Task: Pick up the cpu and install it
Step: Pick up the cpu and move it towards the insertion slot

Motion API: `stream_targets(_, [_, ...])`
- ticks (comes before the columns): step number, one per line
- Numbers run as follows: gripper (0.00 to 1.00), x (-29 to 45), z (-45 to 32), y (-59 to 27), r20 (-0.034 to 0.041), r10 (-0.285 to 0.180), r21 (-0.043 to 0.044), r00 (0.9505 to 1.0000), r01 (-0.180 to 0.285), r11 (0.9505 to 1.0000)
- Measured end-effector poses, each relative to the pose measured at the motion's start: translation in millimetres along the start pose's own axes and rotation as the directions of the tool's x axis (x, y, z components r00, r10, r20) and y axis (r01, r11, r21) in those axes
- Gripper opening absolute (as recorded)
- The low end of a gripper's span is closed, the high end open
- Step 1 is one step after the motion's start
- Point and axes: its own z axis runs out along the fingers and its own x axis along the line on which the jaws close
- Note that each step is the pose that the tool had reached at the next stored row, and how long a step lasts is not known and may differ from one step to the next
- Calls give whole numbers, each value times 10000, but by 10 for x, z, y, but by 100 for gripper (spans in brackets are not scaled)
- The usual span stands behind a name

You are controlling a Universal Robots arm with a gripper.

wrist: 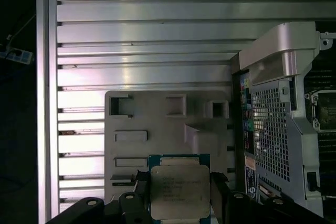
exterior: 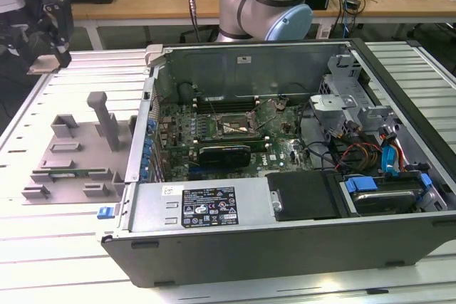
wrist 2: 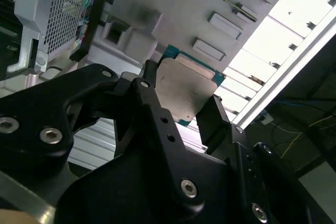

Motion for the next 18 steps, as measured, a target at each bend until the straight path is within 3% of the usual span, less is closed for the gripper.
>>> stream_targets(7, [55,-181,7,6,0,0,0,10000,0,10000])
stream_targets(18, [55,-603,23,19,-1,0,1,10000,0,10000])
